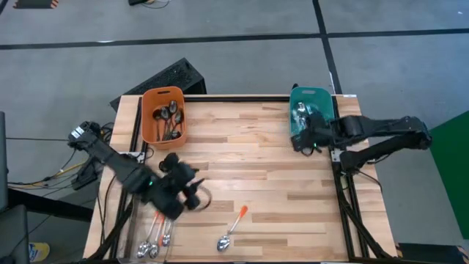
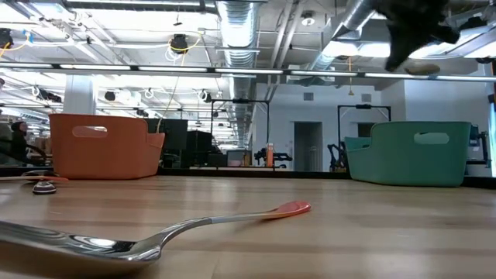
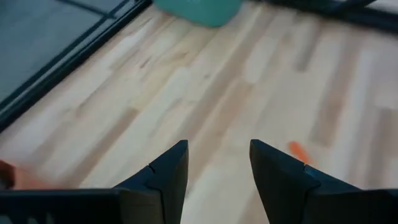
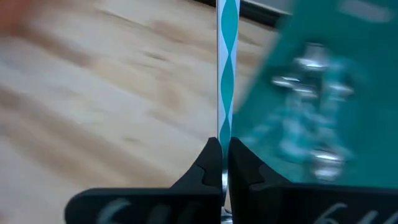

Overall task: Sort silverware by color (type)
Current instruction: Put the blue patterned spoon into the blue bin

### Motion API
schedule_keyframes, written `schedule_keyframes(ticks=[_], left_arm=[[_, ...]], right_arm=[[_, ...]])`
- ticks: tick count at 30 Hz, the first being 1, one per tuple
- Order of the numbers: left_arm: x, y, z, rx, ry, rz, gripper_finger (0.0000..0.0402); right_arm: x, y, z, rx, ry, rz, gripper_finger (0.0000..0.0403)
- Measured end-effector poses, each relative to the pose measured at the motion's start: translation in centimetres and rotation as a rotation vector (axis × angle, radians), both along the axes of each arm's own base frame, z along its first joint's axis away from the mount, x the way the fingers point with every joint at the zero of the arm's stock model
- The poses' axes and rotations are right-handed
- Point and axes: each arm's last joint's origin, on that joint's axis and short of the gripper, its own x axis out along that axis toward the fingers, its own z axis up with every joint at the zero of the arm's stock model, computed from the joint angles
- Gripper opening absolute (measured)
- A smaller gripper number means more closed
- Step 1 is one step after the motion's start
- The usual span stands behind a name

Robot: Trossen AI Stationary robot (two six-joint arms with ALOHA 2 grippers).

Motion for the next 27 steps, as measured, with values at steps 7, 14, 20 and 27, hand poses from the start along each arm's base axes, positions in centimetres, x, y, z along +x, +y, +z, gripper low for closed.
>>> schedule_keyframes(ticks=[7, 14, 20, 27], left_arm=[[3.6, 7.9, -0.3, -0.051, 0.178, 0.07, 0.016], [5.5, 15.4, 0.1, -0.161, 0.145, 0.102, 0.016], [5.2, 18.3, 0.0, -0.238, 0.138, 0.182, 0.016], [5.0, 18.4, -1.9, -0.398, 0.122, 0.296, 0.016]], right_arm=[[-2.1, -5.0, -0.4, -0.039, 0.277, -0.085, 0.0013], [-2.1, -11.0, -1.7, 0.013, 0.341, -0.007, 0.0014], [-3.2, -13.9, -4.6, 0.099, 0.341, -0.007, 0.0023], [-4.1, -15.8, -6.5, 0.143, 0.369, -0.095, 0.0119]])
